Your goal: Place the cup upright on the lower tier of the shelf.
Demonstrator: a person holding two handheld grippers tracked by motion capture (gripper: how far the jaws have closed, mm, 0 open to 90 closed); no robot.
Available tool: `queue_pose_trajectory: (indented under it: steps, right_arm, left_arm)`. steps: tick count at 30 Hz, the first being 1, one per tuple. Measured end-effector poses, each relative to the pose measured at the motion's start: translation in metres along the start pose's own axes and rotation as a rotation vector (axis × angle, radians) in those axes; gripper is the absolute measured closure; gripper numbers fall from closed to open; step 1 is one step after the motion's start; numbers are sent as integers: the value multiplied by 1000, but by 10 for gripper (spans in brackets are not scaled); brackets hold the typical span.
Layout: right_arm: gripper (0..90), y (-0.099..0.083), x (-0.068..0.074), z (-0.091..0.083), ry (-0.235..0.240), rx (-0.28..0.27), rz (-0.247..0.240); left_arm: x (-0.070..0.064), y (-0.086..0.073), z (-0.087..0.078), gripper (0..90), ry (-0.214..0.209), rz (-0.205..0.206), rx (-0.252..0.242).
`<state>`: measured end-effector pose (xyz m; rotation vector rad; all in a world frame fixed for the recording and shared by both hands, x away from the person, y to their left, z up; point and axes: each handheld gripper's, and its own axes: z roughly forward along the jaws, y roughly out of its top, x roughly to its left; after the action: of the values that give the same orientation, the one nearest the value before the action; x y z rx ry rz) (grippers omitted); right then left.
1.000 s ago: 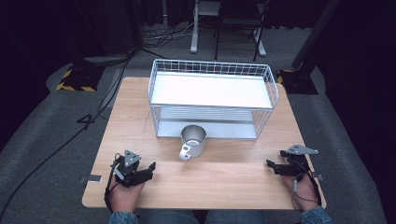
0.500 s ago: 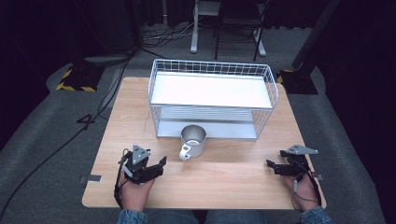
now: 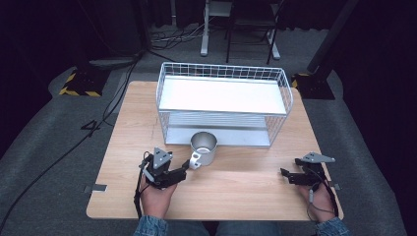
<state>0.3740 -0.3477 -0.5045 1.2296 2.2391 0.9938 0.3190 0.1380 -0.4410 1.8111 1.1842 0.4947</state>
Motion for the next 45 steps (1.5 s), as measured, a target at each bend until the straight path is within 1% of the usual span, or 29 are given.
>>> queue_pose_trajectory:
  steps: [2, 5, 10, 12, 13, 14, 17, 18, 19, 20, 22, 24, 26, 27, 28, 30, 33, 34, 37, 39, 41, 45]
  right_arm:
    - [209, 0, 0, 0, 0, 0, 0]
    - [210, 0, 0, 0, 0, 0, -1]
    - [210, 0, 0, 0, 0, 0, -1]
    - [210, 0, 0, 0, 0, 0, 0]
    - [209, 0, 0, 0, 0, 0, 0]
    - [210, 0, 0, 0, 0, 0, 0]
    - [210, 0, 0, 0, 0, 0, -1]
    - [210, 0, 0, 0, 0, 0, 0]
    - [210, 0, 0, 0, 0, 0, 0]
    - [210, 0, 0, 0, 0, 0, 0]
    - [210, 0, 0, 0, 0, 0, -1]
    - [210, 0, 0, 0, 0, 0, 0]
    - [210, 0, 0, 0, 0, 0, -1]
    - [210, 0, 0, 0, 0, 0, -1]
    - [209, 0, 0, 0, 0, 0, 0]
    - [210, 0, 0, 0, 0, 0, 0]
    - [210, 0, 0, 0, 0, 0, 0]
    - [210, 0, 0, 0, 0, 0, 0]
    - [210, 0, 0, 0, 0, 0, 0]
    - [210, 0, 0, 0, 0, 0, 0]
    - [210, 0, 0, 0, 0, 0, 0]
    - [210, 0, 0, 0, 0, 0, 0]
  left_arm:
    - [-3, 1, 5, 311, -9, 4, 2]
    - [-8, 4, 11, 311, -11, 5, 2]
    - [-13, 7, 22, 311, -1, 2, 6]
    - [-14, 8, 26, 312, 1, 6, 16]
    - [-15, 7, 28, 312, 8, 5, 21]
    - [-16, 7, 32, 313, 19, 10, 36]
    - [-17, 7, 35, 313, 25, 14, 47]
    - [-18, 7, 37, 313, 25, 9, 49]
    - [-18, 8, 38, 329, 30, 12, 52]
    - [-19, 8, 39, 329, 23, 16, 56]
    - [-21, 8, 40, 369, 15, 20, 58]
    - [-24, 8, 42, 411, 15, 38, 69]
    - [-26, 7, 42, 483, 11, 49, 91]
    - [-26, 7, 42, 507, 11, 49, 91]
    - [-27, 7, 42, 507, 9, 52, 96]
    - [-28, 7, 41, 559, 12, 58, 108]
    - [-28, 7, 41, 583, 6, 60, 120]
    - [-29, 7, 40, 613, 6, 64, 130]
    - [-29, 6, 40, 670, 10, 65, 132]
    - [-29, 7, 39, 683, 8, 63, 131]
    - [-30, 7, 39, 702, 16, 75, 135]
    - [-31, 7, 39, 710, 25, 82, 134]
